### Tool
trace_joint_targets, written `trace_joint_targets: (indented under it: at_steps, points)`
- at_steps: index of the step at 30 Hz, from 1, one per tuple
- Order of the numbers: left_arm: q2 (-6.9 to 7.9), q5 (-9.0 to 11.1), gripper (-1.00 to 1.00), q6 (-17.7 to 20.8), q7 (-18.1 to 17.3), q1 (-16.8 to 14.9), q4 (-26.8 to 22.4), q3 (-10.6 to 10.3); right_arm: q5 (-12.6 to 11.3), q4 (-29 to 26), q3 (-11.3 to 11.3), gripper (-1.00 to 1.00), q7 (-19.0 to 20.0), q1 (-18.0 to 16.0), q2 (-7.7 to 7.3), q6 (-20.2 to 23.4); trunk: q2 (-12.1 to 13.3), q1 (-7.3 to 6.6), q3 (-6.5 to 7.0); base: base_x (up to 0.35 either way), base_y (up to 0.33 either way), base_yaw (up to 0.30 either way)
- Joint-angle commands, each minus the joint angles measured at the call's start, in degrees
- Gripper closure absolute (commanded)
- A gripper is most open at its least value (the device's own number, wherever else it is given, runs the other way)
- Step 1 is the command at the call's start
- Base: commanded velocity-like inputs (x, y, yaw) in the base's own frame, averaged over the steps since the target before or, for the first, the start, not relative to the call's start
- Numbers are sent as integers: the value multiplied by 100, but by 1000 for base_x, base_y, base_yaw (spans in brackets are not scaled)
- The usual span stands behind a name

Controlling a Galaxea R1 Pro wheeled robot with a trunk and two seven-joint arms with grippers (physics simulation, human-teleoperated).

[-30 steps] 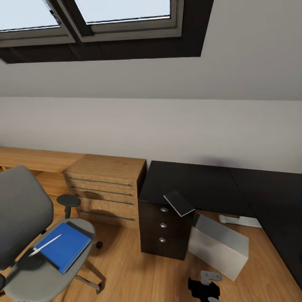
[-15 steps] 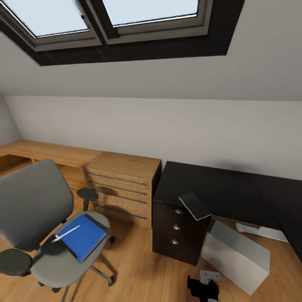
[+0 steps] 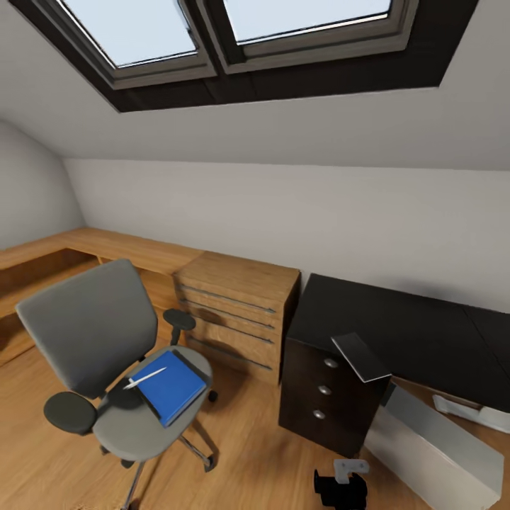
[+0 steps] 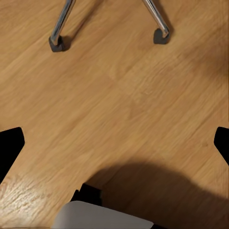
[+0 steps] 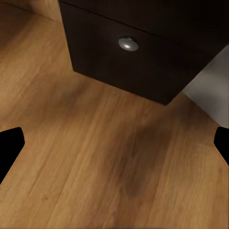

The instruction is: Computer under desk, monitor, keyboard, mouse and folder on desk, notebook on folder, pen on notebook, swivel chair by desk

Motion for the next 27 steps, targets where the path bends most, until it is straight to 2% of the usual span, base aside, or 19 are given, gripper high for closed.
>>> trace_joint_targets:
  at_steps: [1,27]
  points:
    - [0,21,-100,-17,-13,-5,7,11,-37,11,50,-100,-15,-5,3,-22,-4,0,-9,0,0,273]
    - [11,21,-100,-20,-13,-5,1,11,-23,11,58,-100,-8,-4,12,-33,-4,0,-132,0,0,250]
